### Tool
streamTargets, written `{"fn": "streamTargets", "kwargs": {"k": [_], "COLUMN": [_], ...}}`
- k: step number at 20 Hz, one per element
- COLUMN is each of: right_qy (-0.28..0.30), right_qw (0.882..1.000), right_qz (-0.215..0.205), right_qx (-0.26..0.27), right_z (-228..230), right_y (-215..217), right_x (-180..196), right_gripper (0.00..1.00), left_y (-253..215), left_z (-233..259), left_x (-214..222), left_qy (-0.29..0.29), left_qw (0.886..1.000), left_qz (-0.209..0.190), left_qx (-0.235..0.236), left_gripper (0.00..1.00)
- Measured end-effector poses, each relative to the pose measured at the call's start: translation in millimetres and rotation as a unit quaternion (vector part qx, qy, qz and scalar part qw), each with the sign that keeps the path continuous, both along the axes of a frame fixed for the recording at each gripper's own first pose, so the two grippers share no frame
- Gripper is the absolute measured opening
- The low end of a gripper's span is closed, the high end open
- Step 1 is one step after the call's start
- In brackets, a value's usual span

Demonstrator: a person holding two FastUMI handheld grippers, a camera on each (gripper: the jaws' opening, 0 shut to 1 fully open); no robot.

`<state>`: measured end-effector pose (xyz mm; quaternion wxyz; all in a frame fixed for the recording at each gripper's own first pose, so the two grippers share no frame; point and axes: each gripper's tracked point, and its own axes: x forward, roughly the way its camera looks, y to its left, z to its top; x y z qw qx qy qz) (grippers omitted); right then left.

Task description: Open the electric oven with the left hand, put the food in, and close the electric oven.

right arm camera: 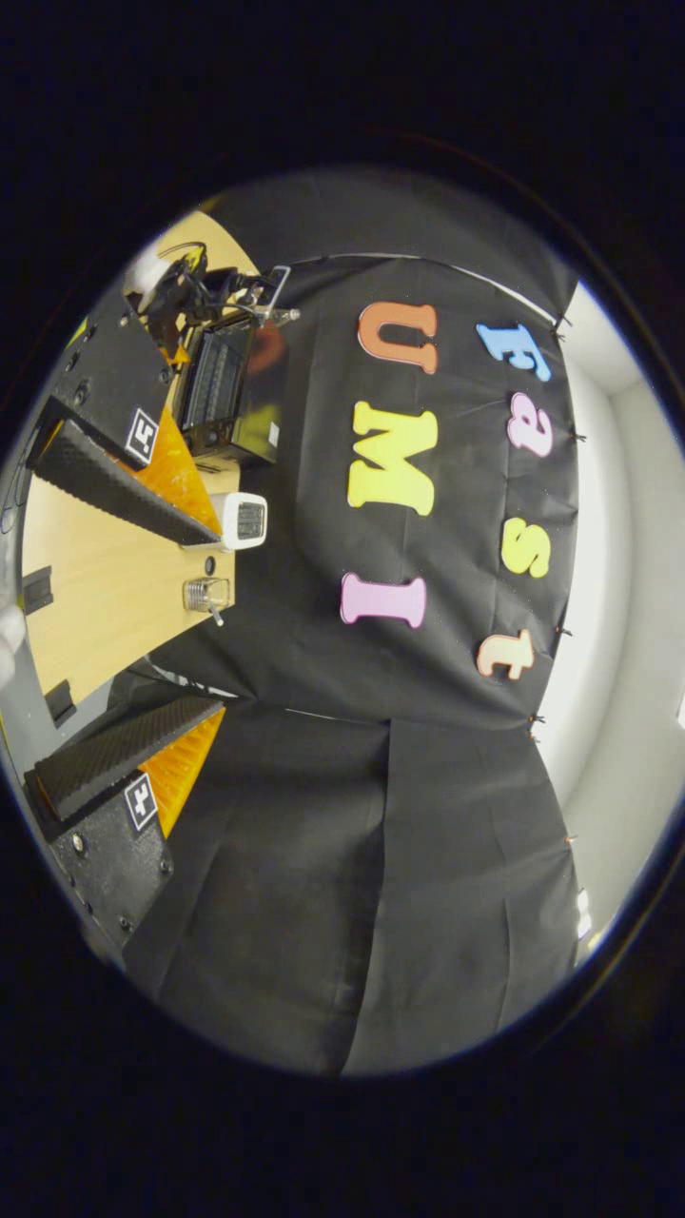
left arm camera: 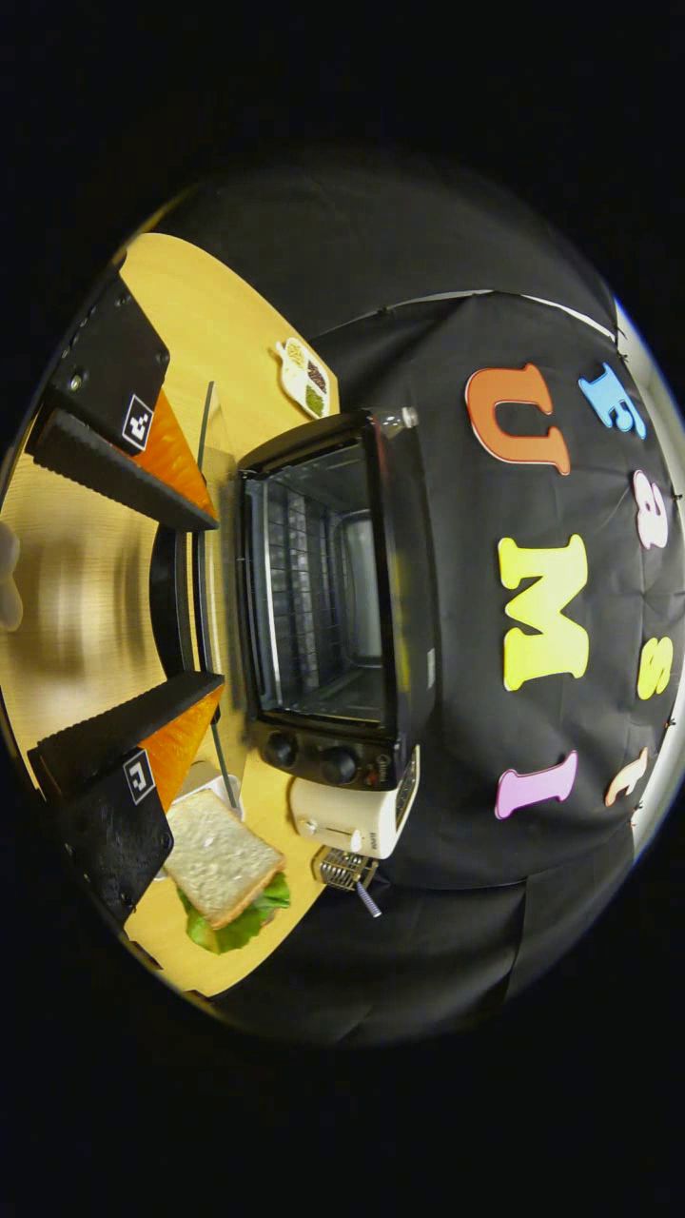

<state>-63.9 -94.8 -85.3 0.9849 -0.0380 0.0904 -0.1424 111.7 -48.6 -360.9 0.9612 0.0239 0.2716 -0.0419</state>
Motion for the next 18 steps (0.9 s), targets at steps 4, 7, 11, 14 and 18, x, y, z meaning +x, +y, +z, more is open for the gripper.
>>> {"fn": "streamTargets", "kwargs": {"k": [4, 7, 11, 14, 18], "right_qy": [0.010, 0.009, 0.013, 0.017, 0.022], "right_qw": [1.000, 1.000, 1.000, 1.000, 1.000], "right_qz": [-0.004, -0.008, -0.013, -0.015, -0.013], "right_qx": [0.012, 0.017, 0.012, 0.011, 0.016], "right_z": [-9.4, -9.3, -11.9, -15.5, -21.0], "right_y": [-2.4, -3.6, -8.4, -10.4, -7.8], "right_x": [-7.4, -13.4, -20.8, -25.4, -25.9], "right_gripper": [1.00, 1.00, 0.96, 1.00, 1.00], "left_y": [2.3, 4.5, 2.0, 1.9, 1.9], "left_z": [-42.1, -60.6, -78.1, -81.9, -84.6], "left_x": [-23.4, -27.1, -32.9, -34.1, -34.9], "left_qy": [0.053, 0.077, 0.099, 0.097, 0.097], "left_qw": [0.999, 0.997, 0.995, 0.995, 0.995], "left_qz": [-0.004, -0.001, 0.000, -0.003, -0.004], "left_qx": [0.007, 0.002, 0.002, 0.008, 0.010], "left_gripper": [0.98, 0.96, 0.96, 0.96, 0.98]}}
